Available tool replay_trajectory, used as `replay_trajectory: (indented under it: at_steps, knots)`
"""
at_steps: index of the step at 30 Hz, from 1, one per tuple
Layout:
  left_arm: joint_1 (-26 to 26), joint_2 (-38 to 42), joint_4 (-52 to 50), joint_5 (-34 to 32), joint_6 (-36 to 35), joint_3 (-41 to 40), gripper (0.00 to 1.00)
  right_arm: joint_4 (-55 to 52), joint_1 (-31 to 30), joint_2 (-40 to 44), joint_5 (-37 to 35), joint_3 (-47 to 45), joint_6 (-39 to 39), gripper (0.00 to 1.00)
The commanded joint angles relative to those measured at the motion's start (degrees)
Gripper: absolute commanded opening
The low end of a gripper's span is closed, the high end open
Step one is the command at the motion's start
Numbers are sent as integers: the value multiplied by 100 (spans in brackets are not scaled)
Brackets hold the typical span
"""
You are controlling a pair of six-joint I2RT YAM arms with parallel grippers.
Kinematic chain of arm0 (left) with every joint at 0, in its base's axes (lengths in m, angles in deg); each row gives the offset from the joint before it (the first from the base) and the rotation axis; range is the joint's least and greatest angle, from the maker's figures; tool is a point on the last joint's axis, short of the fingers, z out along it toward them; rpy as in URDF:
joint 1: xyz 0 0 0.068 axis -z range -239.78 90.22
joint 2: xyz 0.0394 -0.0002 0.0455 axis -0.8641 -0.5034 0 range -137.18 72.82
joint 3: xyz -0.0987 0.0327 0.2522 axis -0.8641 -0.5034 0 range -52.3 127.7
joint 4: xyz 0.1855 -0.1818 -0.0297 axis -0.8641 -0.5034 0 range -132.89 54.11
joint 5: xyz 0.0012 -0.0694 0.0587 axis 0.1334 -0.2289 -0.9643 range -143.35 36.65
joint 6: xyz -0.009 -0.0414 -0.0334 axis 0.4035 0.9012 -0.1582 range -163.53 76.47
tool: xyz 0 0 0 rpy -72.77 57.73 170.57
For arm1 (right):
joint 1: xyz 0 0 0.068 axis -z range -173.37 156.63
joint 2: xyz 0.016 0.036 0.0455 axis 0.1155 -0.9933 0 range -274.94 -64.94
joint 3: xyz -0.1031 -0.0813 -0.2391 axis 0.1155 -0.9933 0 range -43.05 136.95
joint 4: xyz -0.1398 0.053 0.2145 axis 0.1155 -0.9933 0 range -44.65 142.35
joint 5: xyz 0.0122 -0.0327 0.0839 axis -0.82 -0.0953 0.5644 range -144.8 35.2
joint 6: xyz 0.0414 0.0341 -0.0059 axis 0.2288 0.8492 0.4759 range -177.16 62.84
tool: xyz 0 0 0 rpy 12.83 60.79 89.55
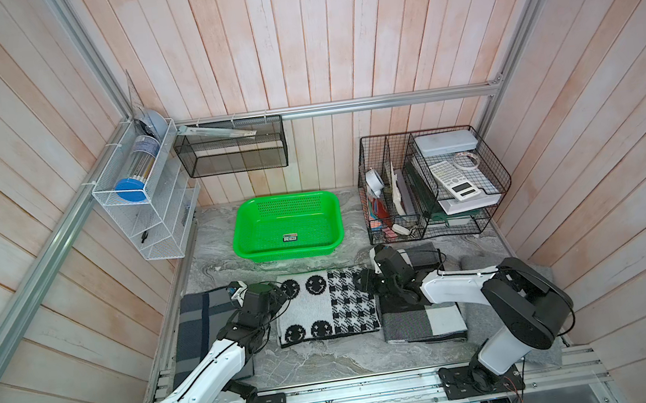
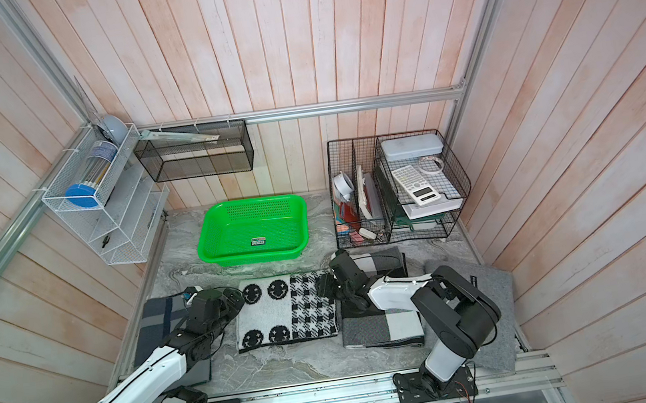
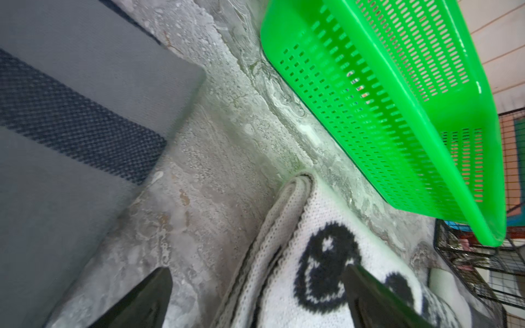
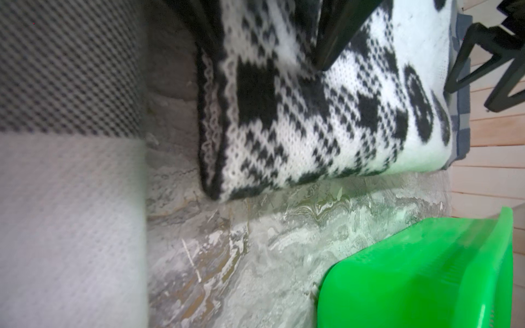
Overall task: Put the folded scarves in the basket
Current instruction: Adjust the scarf at the center of the board, then pick up the scarf at the center of the board.
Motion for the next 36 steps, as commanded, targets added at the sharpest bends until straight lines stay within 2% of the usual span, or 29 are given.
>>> replay_trajectory:
  at_steps: [1,6,13,16,24,27,36]
  knots:
    - [-67,-201,276,402,-260,-9,100,-457,-47,119,-40,90,-180,59]
    - [-91,-456,323,443,-307,-52,100,-1006,-169,146,-330,334,-332,64]
    - [-89,-755,426,518,-323,-95,100,-1086,-274,-12,-340,349,-220,67]
    - [-93,-863,534,531,-316,-132,97,-1167,-319,-58,-372,384,-159,67]
    - [-97,-1119,543,544,-260,-114,94,-1500,-469,212,-707,325,9,71]
    - [-96,-1129,582,544,-243,-138,94,-1581,-477,304,-803,257,87,76]
    - [-100,-1308,583,579,-252,-75,92,-1615,-562,120,-739,335,238,80]
